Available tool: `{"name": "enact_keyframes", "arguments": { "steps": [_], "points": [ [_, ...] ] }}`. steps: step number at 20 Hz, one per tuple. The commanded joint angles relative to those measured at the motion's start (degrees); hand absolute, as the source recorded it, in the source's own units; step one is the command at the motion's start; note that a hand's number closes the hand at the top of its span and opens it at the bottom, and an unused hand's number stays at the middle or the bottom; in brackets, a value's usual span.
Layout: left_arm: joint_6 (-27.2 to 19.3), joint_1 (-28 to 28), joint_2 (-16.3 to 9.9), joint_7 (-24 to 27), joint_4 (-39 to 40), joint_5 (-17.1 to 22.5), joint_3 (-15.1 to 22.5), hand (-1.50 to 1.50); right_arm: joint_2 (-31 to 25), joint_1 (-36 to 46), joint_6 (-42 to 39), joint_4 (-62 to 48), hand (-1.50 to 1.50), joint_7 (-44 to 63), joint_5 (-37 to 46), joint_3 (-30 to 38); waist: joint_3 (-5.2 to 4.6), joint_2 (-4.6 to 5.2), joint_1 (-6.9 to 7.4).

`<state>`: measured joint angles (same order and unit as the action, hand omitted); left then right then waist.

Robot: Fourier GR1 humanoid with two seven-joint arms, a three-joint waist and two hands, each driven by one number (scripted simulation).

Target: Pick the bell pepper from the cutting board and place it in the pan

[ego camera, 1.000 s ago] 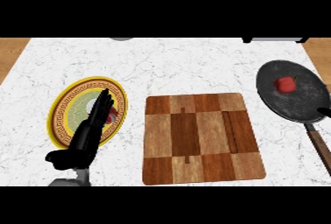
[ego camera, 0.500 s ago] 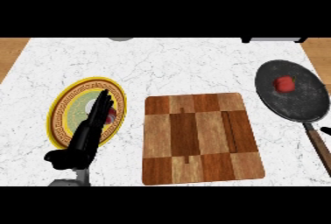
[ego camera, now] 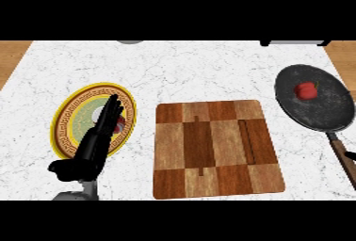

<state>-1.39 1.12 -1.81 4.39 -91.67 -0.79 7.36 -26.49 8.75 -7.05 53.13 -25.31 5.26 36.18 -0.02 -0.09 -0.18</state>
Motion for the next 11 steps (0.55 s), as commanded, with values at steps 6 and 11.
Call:
{"name": "enact_keyframes", "arguments": {
  "steps": [6, 11],
  "points": [
    [0.9, 0.9, 0.9, 2.1, 3.0, -0.7, -1.0, 0.0, 1.2, -4.6, 3.0, 6.3, -1.5, 2.3, -1.6, -3.3, 0.02, 0.06, 0.1],
    [2.0, -1.3, -0.2, 0.4, -0.6, 0.1, -1.0, 0.0, -1.4, -2.2, 8.3, 3.6, -1.5, 0.7, 3.9, -4.7, 0.03, 0.08, 0.37]
  ]
}}
